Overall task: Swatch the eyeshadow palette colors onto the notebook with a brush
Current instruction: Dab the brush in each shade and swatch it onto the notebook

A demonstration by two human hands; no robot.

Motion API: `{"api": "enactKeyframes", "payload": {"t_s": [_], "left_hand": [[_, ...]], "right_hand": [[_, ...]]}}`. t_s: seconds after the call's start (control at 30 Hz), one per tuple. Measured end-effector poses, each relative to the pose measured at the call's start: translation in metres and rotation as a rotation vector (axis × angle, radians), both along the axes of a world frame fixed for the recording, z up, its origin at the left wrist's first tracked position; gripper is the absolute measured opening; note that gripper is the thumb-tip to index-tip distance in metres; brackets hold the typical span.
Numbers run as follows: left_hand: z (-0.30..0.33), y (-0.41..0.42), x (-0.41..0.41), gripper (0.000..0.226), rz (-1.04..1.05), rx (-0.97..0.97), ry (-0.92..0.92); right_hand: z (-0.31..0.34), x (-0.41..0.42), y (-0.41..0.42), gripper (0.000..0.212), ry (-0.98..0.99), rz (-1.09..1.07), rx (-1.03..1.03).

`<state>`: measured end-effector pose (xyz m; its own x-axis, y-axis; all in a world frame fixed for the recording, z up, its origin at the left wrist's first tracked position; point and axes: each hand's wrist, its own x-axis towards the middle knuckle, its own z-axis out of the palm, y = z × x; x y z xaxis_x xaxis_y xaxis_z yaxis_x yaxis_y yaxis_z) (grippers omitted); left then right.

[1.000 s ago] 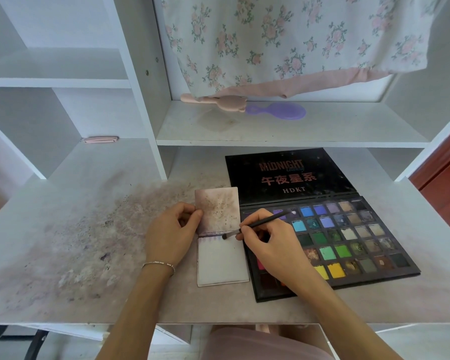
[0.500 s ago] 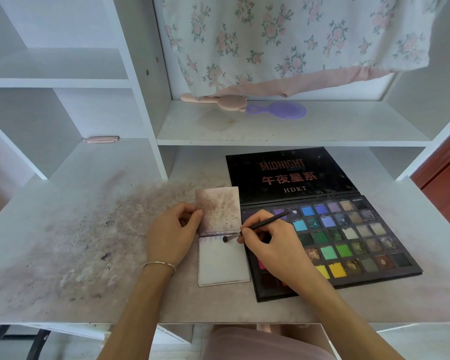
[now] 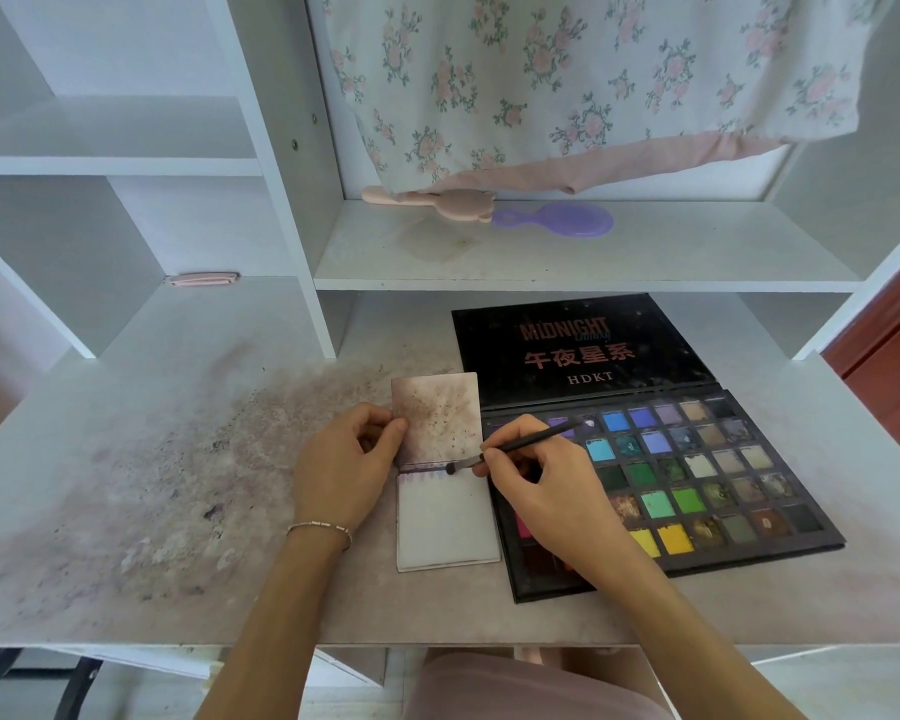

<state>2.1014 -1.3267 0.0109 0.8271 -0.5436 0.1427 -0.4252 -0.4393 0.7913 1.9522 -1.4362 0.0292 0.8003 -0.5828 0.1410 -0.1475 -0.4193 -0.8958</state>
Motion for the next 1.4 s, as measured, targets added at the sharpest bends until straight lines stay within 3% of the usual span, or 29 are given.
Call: {"api": "enactKeyframes", "payload": {"t_s": [0.43, 0.67, 0.97, 1.4], "left_hand": [[-0.001, 0.0, 0.001, 0.004, 0.006, 0.007, -0.007], [0.0, 0.0, 0.0, 0.006, 0.0, 0.004, -0.018], [0.001, -0.001, 0.0, 0.006, -0.001, 0.0, -0.018], [0.0, -0.001, 0.0, 0.006, 0.004, -0.003, -0.017]], "right_hand": [[0.003, -0.011, -0.007, 0.019, -0.217, -0.16, 0.147], [0.01, -0.045, -0.042, 0.026, -0.26, -0.313, 0.072], [0.004, -0.077, -0.098, 0.01, -0.086, -0.584, -0.167], [-0.008, -0.074, -0.107, 0.007, 0.115, -0.533, -0.227]]}}
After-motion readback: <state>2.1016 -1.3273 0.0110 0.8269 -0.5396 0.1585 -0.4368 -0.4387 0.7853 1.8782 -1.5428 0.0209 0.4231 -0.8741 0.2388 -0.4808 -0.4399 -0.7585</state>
